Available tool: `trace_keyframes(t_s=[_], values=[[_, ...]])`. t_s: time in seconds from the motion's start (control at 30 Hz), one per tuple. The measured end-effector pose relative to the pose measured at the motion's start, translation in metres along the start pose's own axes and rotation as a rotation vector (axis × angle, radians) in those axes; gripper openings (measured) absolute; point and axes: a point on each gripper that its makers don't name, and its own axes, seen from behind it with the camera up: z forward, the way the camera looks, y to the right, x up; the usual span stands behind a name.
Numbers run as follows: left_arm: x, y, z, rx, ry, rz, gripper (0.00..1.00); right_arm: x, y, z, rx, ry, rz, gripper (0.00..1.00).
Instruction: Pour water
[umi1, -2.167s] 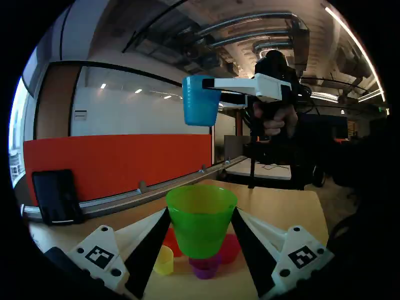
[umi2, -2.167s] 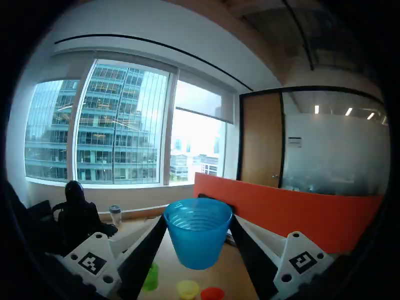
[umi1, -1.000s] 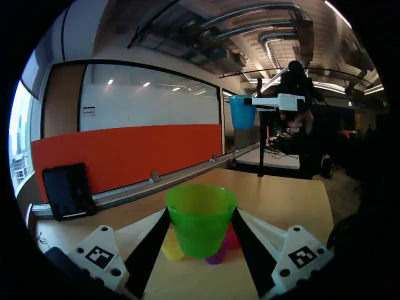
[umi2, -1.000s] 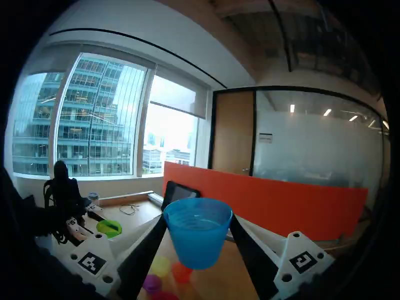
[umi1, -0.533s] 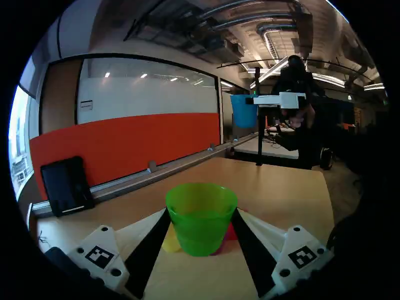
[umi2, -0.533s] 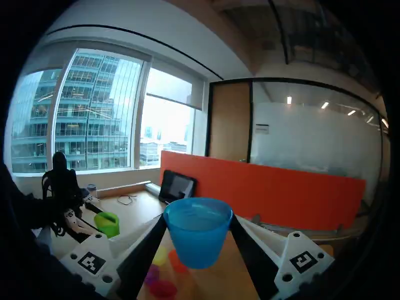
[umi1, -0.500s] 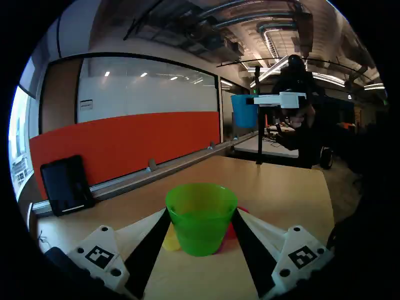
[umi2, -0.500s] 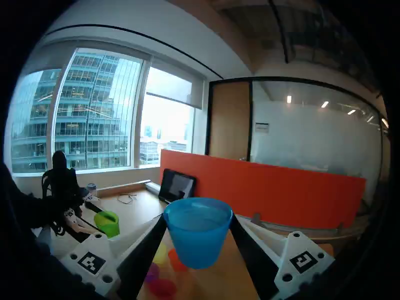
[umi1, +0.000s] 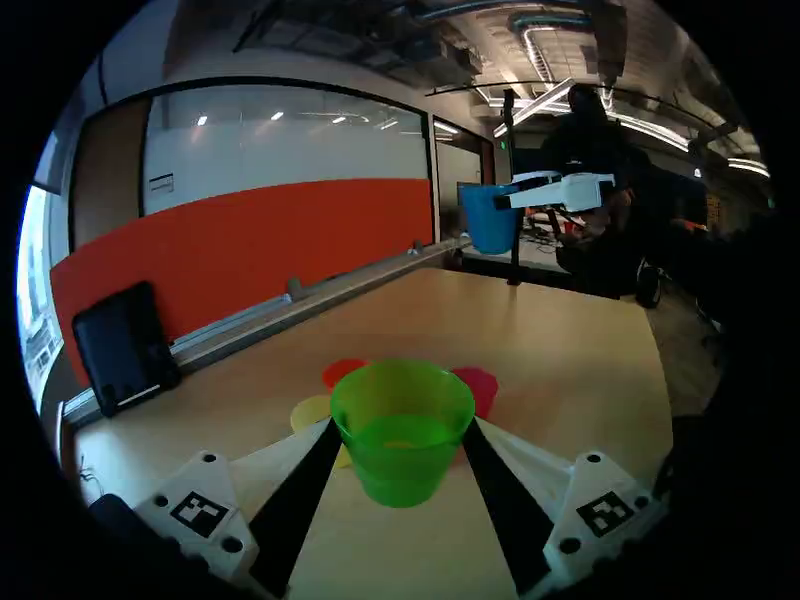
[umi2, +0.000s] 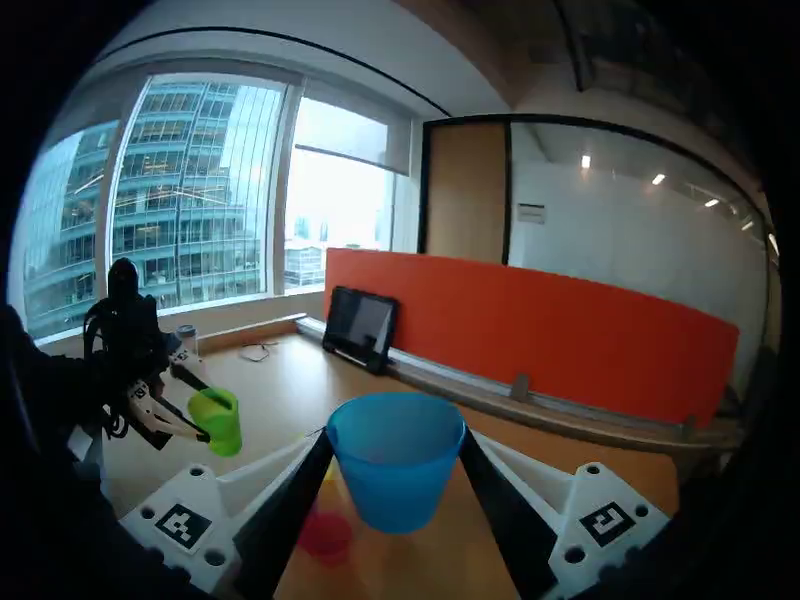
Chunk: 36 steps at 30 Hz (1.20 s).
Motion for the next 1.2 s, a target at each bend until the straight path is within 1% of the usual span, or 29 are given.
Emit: trace_keyframes(t_s=[0.27, 0.37, 0.7, 0.97, 1.2], values=[[-0.026, 0.002, 0.006, -0.013, -0.078, -0.014, 0.84, -0.035, 0.000, 0.003, 0.024, -0.064, 0.032, 0.93], [-0.035, 0.003, 0.008, -0.020, -0.102, -0.009, 0.84, -0.048, -0.002, 0.006, 0.038, -0.092, 0.038, 0.93], [-0.061, 0.009, 0.014, -0.056, -0.175, -0.006, 0.85, -0.092, -0.009, 0.014, 0.067, -0.187, 0.033, 0.93], [-0.082, 0.012, 0.020, -0.073, -0.232, -0.002, 0.85, -0.127, -0.013, 0.018, 0.086, -0.258, 0.046, 0.93], [-0.096, 0.013, 0.024, -0.084, -0.265, -0.007, 0.85, -0.147, -0.016, 0.020, 0.095, -0.294, 0.041, 0.93]])
